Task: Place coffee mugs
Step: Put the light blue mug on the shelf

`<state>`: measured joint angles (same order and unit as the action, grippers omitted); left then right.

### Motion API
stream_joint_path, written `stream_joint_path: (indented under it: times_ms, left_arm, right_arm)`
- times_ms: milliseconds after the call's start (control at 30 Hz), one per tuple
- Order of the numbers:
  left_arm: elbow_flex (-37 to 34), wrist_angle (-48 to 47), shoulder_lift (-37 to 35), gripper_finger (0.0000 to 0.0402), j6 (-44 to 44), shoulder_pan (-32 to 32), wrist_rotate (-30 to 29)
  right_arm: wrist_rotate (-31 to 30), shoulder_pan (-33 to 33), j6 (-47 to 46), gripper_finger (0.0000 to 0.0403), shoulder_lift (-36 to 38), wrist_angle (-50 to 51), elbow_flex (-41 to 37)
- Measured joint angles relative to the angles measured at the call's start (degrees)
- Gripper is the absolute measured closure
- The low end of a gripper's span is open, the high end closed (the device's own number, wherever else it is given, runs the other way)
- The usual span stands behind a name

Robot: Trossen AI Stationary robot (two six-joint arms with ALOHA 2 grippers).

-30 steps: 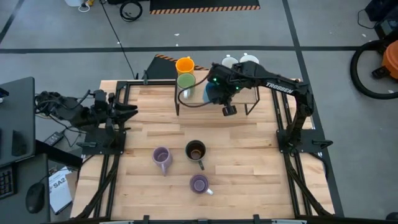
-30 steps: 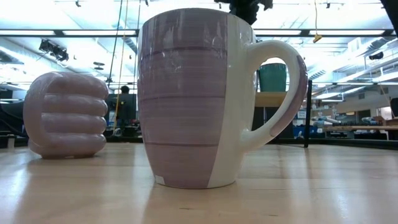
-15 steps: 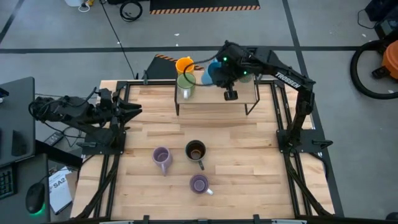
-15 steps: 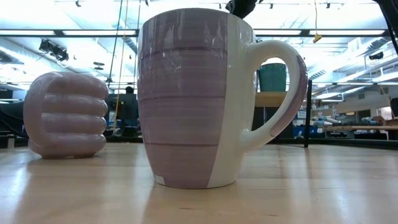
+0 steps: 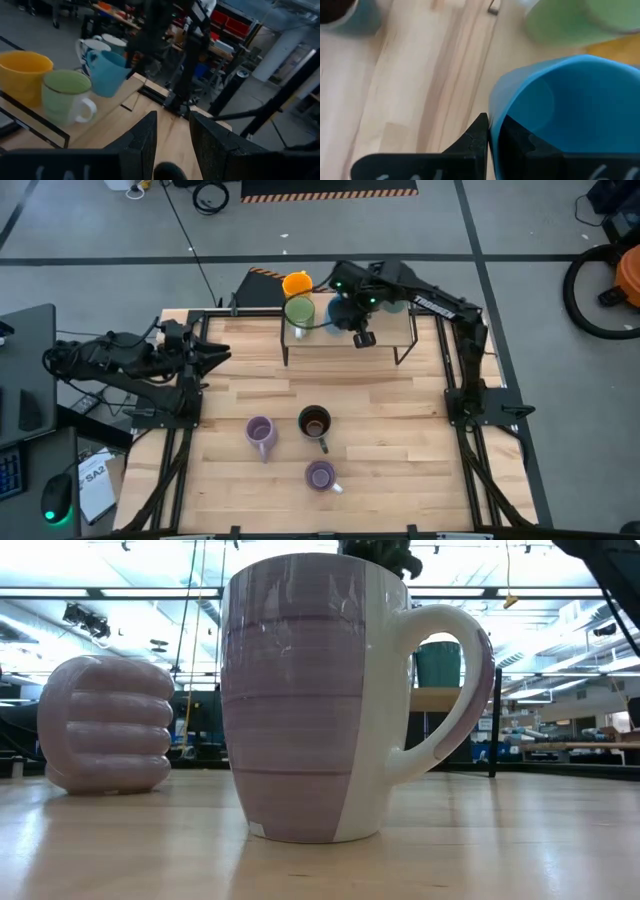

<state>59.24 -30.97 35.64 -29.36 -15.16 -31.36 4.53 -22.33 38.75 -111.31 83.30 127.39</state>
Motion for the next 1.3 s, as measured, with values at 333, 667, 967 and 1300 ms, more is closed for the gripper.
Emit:
stream_joint_path:
  times_ms: [333,667,967,1300]
  left_arm:
    - [0.00,-1.99,0.41,0.0281,-1.58,0.00,1.73]
    - [0.00,-1.95,0.37,0.0281,-1.16,-0.02,1.73]
    - [0.00,-1.91,0.35,0.0281,-1.01,-0.02,1.71]
    - [0.00,-1.91,0.37,0.0281,-0.98,-0.02,1.85]
  right_arm:
    - [-1.69,-0.27,0.91,0.0364,-3.09,0.23,0.02]
    - [-1.38,-2.20,0.53,0.0363,-3.10,0.66,0.00]
    - [0.05,-2.73,2.36,0.0363,-3.10,1.00,0.00]
    - [-0.74,-2.02,3.45,0.0362,-2.92,1.22,-3.32]
